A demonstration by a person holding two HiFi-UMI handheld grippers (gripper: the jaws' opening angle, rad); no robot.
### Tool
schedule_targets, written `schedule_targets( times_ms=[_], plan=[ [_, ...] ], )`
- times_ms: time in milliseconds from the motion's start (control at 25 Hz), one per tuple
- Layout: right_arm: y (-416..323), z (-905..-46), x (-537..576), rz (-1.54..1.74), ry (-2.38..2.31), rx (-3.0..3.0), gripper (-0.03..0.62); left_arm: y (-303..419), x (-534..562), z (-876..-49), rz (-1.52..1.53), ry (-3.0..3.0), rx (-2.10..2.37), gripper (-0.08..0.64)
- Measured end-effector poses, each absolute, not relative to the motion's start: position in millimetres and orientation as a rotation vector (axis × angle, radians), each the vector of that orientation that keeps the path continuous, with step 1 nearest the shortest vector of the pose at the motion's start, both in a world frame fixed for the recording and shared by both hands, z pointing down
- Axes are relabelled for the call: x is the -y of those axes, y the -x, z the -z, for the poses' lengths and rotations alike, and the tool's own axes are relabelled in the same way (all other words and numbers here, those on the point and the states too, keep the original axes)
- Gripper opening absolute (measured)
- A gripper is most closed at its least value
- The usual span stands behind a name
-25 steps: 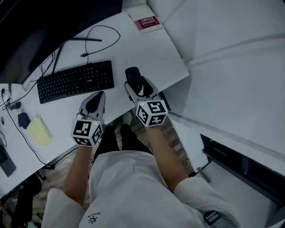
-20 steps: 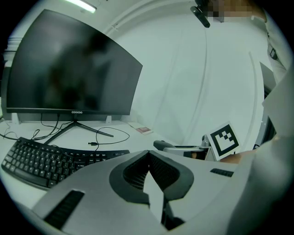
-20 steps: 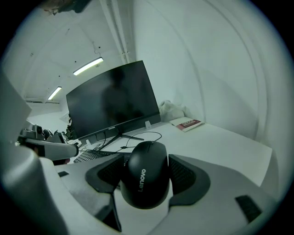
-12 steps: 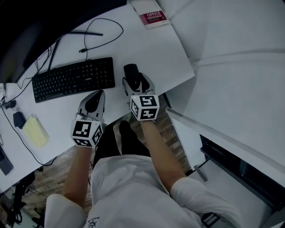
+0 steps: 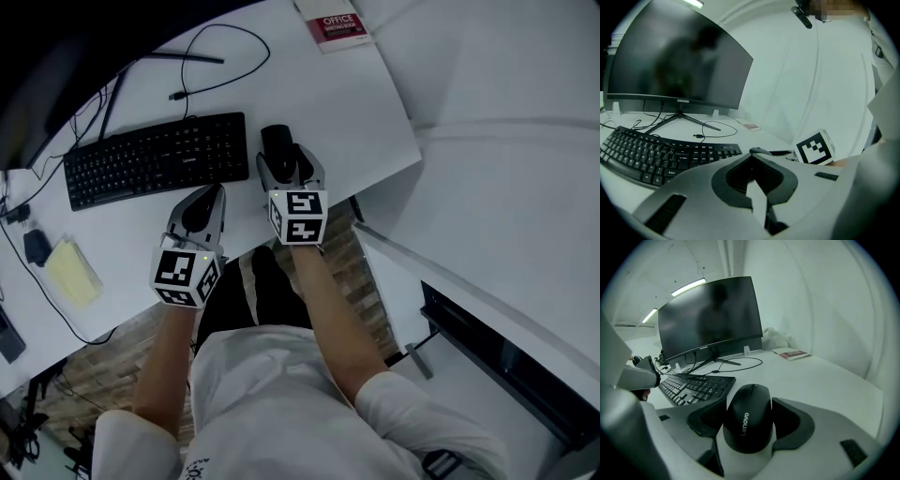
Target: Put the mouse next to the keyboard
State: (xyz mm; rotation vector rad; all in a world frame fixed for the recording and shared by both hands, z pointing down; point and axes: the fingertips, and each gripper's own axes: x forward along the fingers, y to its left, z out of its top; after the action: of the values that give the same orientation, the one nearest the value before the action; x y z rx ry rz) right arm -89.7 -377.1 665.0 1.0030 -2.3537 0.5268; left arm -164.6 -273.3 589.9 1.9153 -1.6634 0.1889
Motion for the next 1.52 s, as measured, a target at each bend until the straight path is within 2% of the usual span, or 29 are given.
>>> schedule_targets(
  times_ms=[1520],
  plan=[
    [92.1,-683.8,382.3,-0.463,-1.074,2.161,0.313,180.5,273.2,-574.4,-0.176,-1.958,1.647,0.011]
  ],
)
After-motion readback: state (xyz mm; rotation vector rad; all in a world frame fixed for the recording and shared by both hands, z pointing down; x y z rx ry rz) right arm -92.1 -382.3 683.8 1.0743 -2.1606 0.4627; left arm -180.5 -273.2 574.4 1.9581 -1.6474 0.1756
